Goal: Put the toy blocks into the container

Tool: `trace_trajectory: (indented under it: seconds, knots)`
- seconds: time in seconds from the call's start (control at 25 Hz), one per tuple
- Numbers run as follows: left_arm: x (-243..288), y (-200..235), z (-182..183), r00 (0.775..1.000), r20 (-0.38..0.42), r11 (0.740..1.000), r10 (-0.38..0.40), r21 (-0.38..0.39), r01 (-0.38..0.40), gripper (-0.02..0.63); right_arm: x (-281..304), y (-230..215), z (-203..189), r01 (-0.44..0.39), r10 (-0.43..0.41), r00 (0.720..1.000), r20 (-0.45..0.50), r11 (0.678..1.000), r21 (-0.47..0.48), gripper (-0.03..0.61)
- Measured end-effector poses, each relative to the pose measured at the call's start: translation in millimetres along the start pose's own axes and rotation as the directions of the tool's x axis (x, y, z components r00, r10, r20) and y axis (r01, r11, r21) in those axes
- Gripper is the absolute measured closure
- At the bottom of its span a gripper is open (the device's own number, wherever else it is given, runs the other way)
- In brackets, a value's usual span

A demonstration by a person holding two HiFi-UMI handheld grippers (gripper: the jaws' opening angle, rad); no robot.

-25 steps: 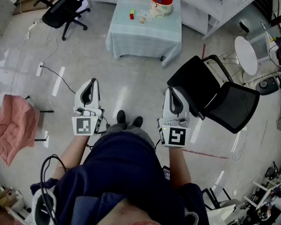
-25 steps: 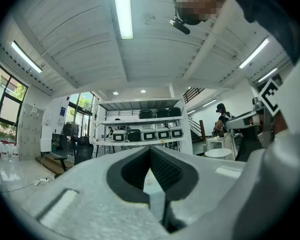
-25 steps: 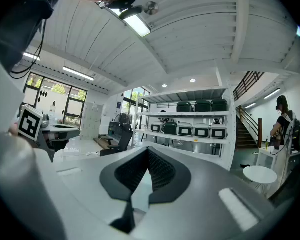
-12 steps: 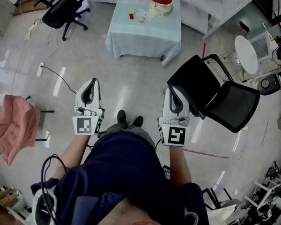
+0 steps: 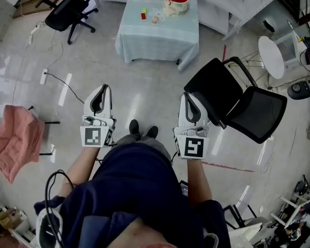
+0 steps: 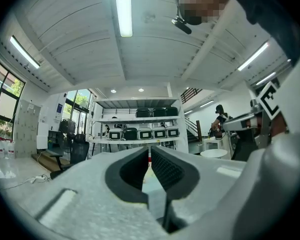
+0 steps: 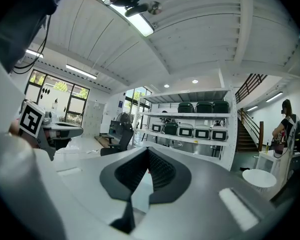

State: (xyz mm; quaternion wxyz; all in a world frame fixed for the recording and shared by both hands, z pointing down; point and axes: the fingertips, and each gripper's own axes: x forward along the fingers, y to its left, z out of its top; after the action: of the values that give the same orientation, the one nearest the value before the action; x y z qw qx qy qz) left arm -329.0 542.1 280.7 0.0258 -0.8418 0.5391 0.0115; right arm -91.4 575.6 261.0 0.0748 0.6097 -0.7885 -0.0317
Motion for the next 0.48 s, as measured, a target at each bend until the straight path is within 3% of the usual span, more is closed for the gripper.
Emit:
trace_trajectory:
  seconds: [0.24,0.48]
  knots:
    - [0.4,-4.2,-8.2,0.999,-0.026,1.000,-0.028,0.013,0.029,0.576,-1.6,0.1,-3.0,-0.007,0.007,1.000,-0.006,1.000,0.021,0.580]
    - [0.3,-8.3,-6.2,0.998,-0.028,0.998,-0.062,0.015,0.063,0.508,-4.9,2.1,-7.7,-0.012,0.013,1.000,-0.023,0.999,0.036,0.580]
